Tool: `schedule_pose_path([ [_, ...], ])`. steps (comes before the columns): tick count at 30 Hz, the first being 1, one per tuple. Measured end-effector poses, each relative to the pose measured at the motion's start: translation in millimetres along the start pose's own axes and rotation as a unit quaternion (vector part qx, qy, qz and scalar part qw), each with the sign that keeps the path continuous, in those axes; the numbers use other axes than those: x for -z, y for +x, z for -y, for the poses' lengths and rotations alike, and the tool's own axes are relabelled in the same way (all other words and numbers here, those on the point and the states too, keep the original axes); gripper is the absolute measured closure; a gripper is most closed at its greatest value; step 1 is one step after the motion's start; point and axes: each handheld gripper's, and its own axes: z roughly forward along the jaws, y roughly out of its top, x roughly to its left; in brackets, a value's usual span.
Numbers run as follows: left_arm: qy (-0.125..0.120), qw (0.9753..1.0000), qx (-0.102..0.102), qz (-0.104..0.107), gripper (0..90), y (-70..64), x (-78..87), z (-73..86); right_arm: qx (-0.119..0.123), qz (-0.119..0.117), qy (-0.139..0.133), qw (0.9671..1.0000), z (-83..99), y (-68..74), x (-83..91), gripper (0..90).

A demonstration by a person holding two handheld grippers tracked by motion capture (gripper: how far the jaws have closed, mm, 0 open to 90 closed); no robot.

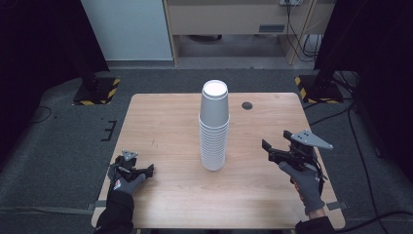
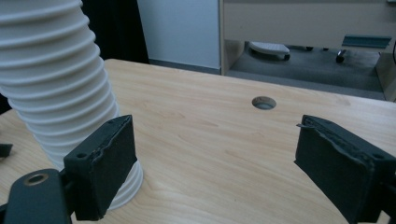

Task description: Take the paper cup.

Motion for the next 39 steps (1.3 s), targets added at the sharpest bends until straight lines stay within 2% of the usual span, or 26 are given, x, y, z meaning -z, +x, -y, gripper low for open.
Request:
schedule_pose_path([
  [17, 0.0, 1.0, 0.0, 0.0, 0.0, 0.0, 0.0, 0.0, 0.007, -0.016, -0.04, 0.9991, -36.3, 8.5, 8.0, 12.7],
  [39, 0.0, 1.0, 0.0, 0.0, 0.0, 0.0, 0.0, 0.0, 0.023, -0.046, -0.069, 0.9963, -73.4, 28.1, 7.8, 12.6],
])
